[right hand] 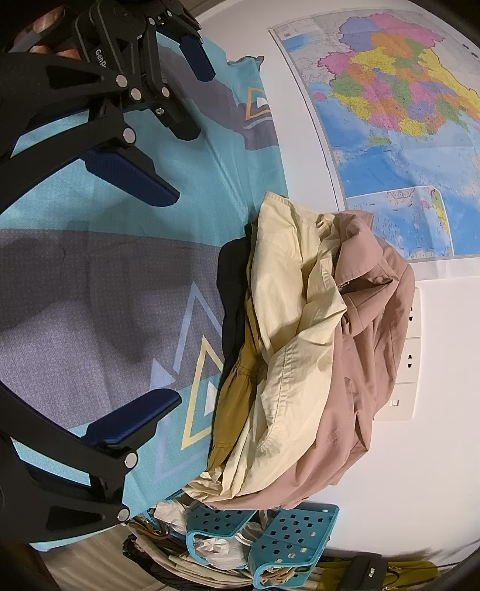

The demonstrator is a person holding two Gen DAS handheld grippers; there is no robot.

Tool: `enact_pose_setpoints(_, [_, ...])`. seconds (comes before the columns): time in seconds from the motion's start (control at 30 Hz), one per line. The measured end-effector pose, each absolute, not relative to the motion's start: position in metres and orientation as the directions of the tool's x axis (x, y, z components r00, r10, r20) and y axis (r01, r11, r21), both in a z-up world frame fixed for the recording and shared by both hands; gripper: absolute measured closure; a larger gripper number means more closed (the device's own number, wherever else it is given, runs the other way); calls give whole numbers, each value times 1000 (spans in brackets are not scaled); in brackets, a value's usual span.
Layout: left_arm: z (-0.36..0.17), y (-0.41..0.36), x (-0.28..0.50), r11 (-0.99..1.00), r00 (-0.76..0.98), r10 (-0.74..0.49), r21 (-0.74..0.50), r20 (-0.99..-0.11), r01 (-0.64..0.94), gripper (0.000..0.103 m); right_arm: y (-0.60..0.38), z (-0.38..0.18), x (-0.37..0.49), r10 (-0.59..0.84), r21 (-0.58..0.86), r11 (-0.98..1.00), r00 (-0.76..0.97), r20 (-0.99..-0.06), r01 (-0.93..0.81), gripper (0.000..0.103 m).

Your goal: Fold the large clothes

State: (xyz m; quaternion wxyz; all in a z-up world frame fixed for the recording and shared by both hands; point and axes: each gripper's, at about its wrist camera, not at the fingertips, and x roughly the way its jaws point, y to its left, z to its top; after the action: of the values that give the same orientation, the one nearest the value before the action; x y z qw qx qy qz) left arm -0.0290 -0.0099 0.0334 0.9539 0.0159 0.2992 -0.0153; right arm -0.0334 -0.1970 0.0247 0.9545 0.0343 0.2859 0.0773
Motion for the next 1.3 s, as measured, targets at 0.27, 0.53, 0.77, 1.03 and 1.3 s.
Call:
enact_pose_setpoints(0.27, [33, -11, -28, 999, 819, -20, 22, -573, 40, 7, -198, 25, -31, 169, 113, 985, 825, -539, -128, 6])
enact_pose_setpoints(0.53, [32, -14, -24, 999, 816, -27, 18, -577, 46, 7, -199, 27, -30, 168, 109, 986, 832, -528, -130, 6])
enact_pose_setpoints(0.77, [31, -14, -19, 999, 811, -38, 8, -584, 52, 7, -201, 29, -27, 168, 96, 986, 837, -521, -138, 6])
enact_pose_setpoints(1.03, [30, -8, -3, 997, 791, -69, -30, -608, 64, 7, -200, 34, -16, 191, 80, 981, 844, -502, -175, 6])
enact_pose_setpoints(1.3, [30, 8, 38, 999, 785, -43, -12, -618, 44, 7, -184, 62, 36, 147, -103, 971, 875, -460, -217, 6])
